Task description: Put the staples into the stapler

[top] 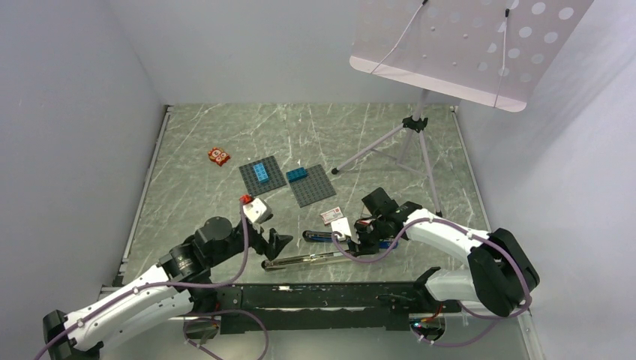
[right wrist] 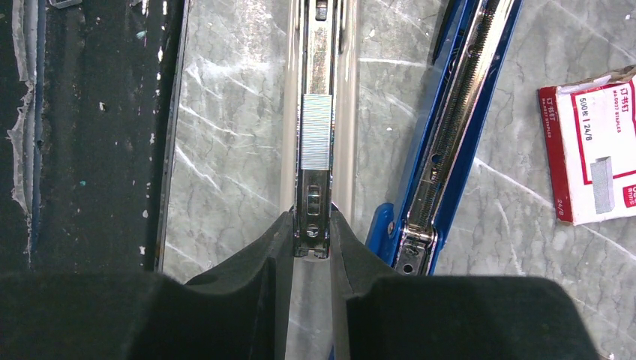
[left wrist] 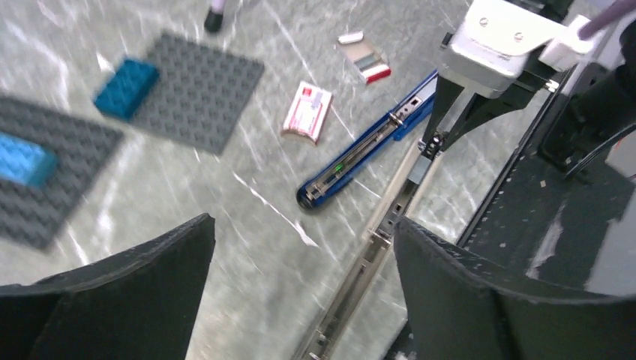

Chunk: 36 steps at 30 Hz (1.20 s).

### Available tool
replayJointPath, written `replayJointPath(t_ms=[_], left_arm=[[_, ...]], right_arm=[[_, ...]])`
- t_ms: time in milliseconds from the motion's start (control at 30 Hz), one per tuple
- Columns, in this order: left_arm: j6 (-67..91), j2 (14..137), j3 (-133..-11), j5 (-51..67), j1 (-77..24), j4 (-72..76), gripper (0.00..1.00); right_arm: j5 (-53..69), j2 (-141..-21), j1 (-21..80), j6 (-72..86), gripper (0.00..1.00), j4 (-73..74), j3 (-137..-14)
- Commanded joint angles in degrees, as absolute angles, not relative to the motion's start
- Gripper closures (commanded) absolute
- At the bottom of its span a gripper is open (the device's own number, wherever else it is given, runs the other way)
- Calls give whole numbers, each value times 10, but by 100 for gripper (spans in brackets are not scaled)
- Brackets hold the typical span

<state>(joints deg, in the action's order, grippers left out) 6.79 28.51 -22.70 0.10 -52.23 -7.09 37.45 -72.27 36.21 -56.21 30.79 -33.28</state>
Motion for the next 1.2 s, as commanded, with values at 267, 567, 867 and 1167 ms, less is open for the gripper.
replayJointPath(t_ms=[267, 567, 867, 1167], left_arm=[[74, 393, -267, 58, -549, -180, 4], [88, 472, -283, 19, -627, -141, 5], [89, 487, -169, -128, -763, 27, 4], [22, 538, -44, -230, -790, 311, 5]], right_arm=[[369, -720, 347, -600, 94, 349, -360], [345, -688, 296, -682, 94, 434, -335], [330, -663, 203, -800, 94, 537, -328], [338, -653, 193, -810, 93, 526, -319]])
